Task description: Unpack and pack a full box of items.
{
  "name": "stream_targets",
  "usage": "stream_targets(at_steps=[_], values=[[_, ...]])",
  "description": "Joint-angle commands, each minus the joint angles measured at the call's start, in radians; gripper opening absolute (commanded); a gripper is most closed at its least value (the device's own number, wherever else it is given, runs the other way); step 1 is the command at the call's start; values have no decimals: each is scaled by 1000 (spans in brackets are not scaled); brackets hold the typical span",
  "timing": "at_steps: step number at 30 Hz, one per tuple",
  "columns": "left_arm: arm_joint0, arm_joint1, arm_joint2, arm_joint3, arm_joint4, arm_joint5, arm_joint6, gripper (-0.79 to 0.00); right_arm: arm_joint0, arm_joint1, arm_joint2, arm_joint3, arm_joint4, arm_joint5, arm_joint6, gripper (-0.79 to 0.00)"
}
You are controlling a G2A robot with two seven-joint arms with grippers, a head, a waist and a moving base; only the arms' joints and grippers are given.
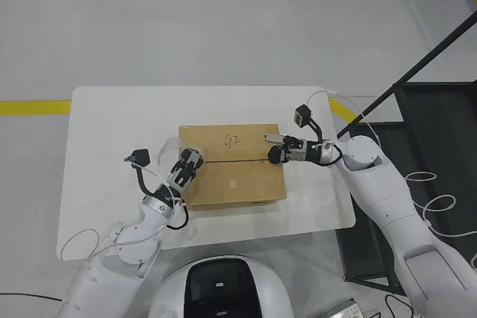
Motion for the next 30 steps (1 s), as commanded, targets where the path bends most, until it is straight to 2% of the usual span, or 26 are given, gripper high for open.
stream_targets(at_steps=[1,13,27,28,29,30], values=[[-2,-2,9,9,10,-7,1,-785,0,0,0,0,0,0,0,0],[-14,-16,54,69,63,-35,-4,-785,0,0,0,0,0,0,0,0],[-28,-34,101,110,156,-35,41,-785,0,0,0,0,0,0,0,0],[-30,-35,103,111,156,-35,42,-723,0,0,0,0,0,0,0,0],[-31,-37,105,111,155,-35,44,-434,0,0,0,0,0,0,0,0],[-32,-38,107,111,156,-36,45,0,0,0,0,0,0,0,0,0]])
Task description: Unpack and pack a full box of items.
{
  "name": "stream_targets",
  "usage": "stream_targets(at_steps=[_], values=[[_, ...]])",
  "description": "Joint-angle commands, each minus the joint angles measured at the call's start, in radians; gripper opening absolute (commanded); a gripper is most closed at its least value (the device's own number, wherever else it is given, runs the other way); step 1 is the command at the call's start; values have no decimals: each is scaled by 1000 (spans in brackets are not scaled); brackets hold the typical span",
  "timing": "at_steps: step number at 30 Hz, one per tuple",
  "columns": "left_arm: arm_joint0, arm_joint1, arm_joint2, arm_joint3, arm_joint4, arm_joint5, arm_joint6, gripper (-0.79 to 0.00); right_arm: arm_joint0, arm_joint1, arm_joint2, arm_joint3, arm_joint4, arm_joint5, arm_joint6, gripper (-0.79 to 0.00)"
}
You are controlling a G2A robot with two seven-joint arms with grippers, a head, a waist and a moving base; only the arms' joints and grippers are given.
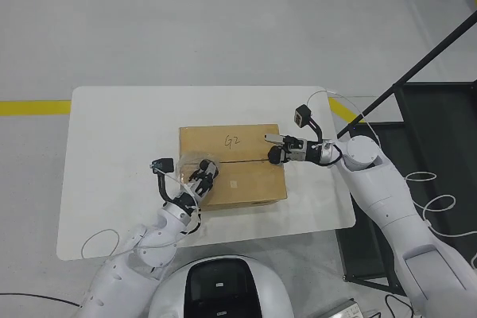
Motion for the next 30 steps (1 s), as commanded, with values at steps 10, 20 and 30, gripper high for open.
stream_targets(at_steps=[10,20,30], values=[[-16,-13,8,4,11,-11,18,0,0,0,0,0,0,0,0,0],[-65,-35,55,36,19,-36,27,0,0,0,0,0,0,0,0,0],[-131,-68,127,111,23,-68,57,0,0,0,0,0,0,0,0,0]])
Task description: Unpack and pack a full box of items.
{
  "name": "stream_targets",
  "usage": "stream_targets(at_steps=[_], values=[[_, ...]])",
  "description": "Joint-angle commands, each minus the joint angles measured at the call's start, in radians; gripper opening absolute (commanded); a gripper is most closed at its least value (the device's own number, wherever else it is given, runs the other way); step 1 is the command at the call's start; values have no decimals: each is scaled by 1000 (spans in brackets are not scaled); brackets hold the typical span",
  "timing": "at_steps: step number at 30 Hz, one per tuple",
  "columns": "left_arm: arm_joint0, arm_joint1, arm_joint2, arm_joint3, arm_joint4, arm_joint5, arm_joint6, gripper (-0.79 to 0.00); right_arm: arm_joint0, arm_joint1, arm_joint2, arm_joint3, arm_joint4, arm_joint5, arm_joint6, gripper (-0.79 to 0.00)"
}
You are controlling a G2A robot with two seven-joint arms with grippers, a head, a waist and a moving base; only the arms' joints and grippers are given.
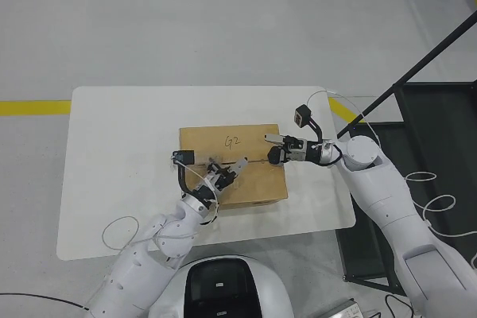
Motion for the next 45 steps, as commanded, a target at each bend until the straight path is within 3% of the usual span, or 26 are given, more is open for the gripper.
stream_targets(at_steps=[1,5,13,29,39,45], values=[[-9,-6,11,11,3,-13,10,0,-3,0,1,-1,0,1,-7,0],[-24,-17,29,28,5,-30,28,0,-52,8,40,-31,20,-27,-48,0],[-55,-40,72,61,24,-37,30,0,-187,38,179,-81,127,-150,-12,0],[-177,-120,205,199,51,-39,52,0,-497,75,406,-224,173,-178,-200,0],[-249,-180,278,300,42,-73,58,0,-529,75,414,-297,117,-109,-249,0],[-267,-199,263,299,-26,-140,33,0,-509,72,403,-309,92,-84,-253,0]])
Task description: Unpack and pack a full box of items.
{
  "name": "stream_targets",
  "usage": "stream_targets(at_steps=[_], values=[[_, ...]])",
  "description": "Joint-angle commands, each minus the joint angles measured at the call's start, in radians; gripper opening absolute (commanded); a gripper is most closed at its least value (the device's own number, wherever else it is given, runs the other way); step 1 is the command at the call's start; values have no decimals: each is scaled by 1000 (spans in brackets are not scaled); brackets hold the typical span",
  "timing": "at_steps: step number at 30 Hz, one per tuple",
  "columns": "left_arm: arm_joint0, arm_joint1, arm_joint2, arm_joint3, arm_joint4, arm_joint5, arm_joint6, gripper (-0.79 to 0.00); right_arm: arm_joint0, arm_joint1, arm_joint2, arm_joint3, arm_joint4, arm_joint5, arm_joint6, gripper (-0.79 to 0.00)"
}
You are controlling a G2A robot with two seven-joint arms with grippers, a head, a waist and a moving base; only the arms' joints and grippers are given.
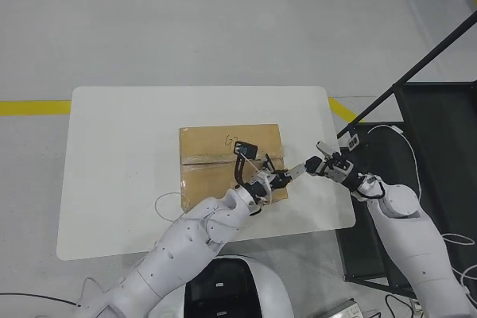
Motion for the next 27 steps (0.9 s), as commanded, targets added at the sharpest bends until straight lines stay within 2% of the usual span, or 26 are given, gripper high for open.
stream_targets(at_steps=[1,6,12,16,21,27], values=[[3,0,-20,-14,-29,-26,-4,0,7,0,-1,0,-8,5,3,0],[50,20,-103,-96,-68,-52,-33,0,33,-2,-14,4,-23,25,18,0],[171,72,-254,-293,-127,18,-219,0,79,-7,-41,8,-42,45,37,0],[287,110,-375,-455,-114,51,-311,0,122,-10,-66,5,-68,61,56,0],[444,147,-519,-629,-59,56,-360,0,171,-13,-86,0,-130,98,25,0],[598,181,-675,-742,-50,40,-445,0,190,-11,-88,-62,-189,156,2,0]])
